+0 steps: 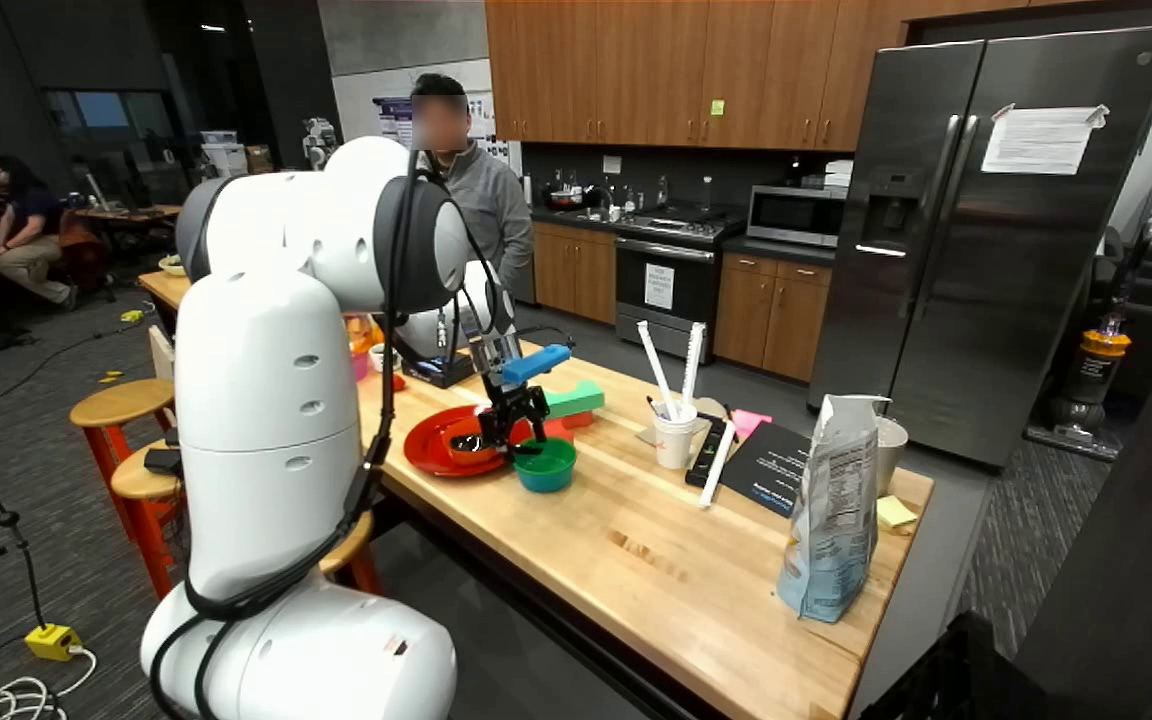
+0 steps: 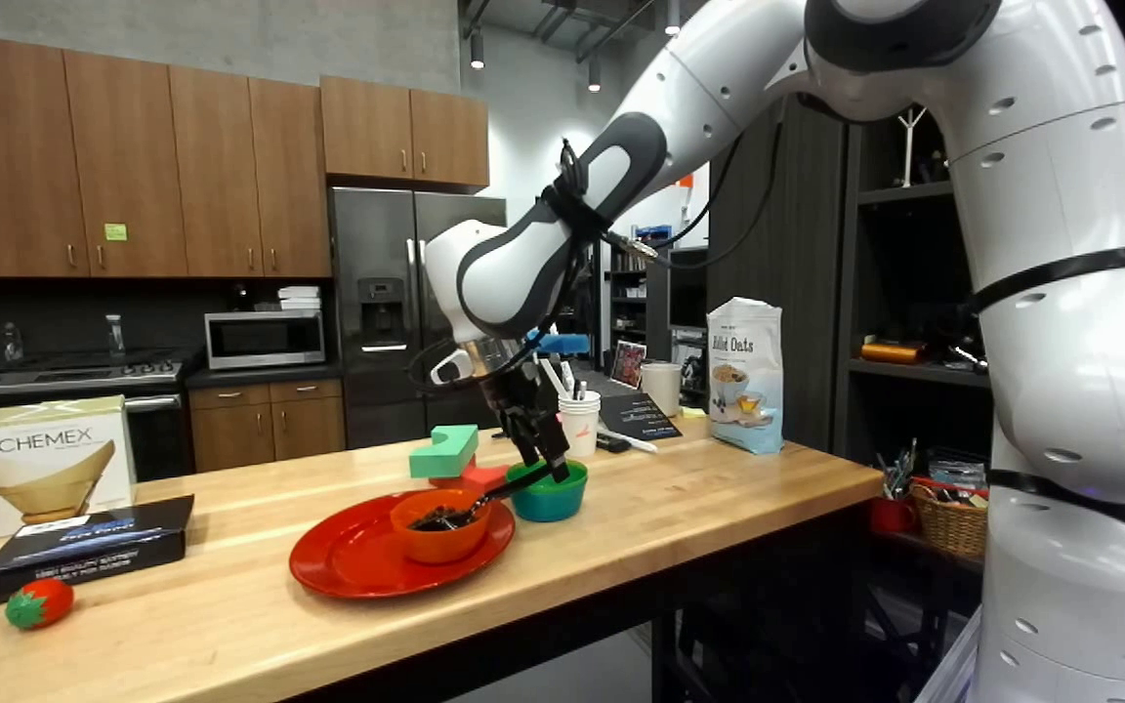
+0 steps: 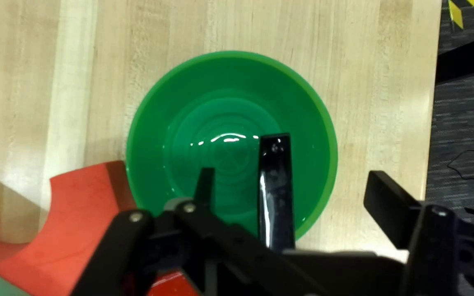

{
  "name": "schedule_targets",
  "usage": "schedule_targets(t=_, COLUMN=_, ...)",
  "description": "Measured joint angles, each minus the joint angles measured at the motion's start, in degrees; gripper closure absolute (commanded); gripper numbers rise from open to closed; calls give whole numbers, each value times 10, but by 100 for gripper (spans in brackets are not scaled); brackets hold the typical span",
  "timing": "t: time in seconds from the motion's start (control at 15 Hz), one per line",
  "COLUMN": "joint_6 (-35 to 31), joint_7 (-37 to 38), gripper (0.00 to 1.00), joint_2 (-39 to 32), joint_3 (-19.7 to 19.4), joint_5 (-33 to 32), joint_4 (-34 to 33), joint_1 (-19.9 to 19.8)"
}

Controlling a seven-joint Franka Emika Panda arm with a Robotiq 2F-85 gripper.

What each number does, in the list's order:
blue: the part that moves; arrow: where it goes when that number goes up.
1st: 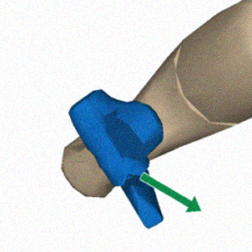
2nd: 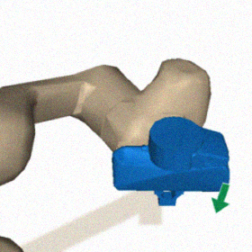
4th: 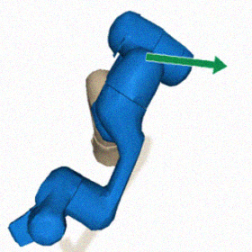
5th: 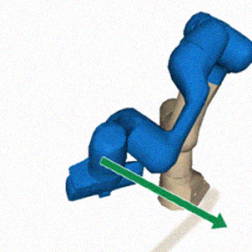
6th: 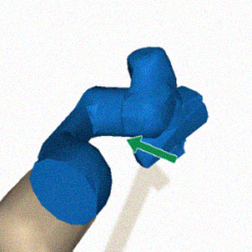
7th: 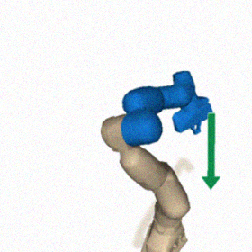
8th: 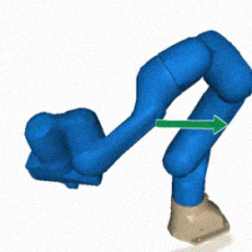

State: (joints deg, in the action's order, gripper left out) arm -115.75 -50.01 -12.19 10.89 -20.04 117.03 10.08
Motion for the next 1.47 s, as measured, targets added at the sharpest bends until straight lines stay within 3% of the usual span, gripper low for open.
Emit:
schedule_targets(t=0.47, joint_6=0, joint_7=0, gripper=95, joint_2=-5, joint_3=0, joint_5=0, joint_4=0, joint_1=0)
schedule_targets(t=0.53, joint_6=0, joint_7=0, gripper=99, joint_2=-5, joint_3=0, joint_5=0, joint_4=0, joint_1=0)
schedule_targets(t=0.67, joint_6=0, joint_7=0, gripper=94, joint_2=-5, joint_3=0, joint_5=0, joint_4=0, joint_1=-1)
schedule_targets(t=1.47, joint_6=0, joint_7=1, gripper=94, joint_2=5, joint_3=1, joint_5=-19, joint_4=-3, joint_1=-1)
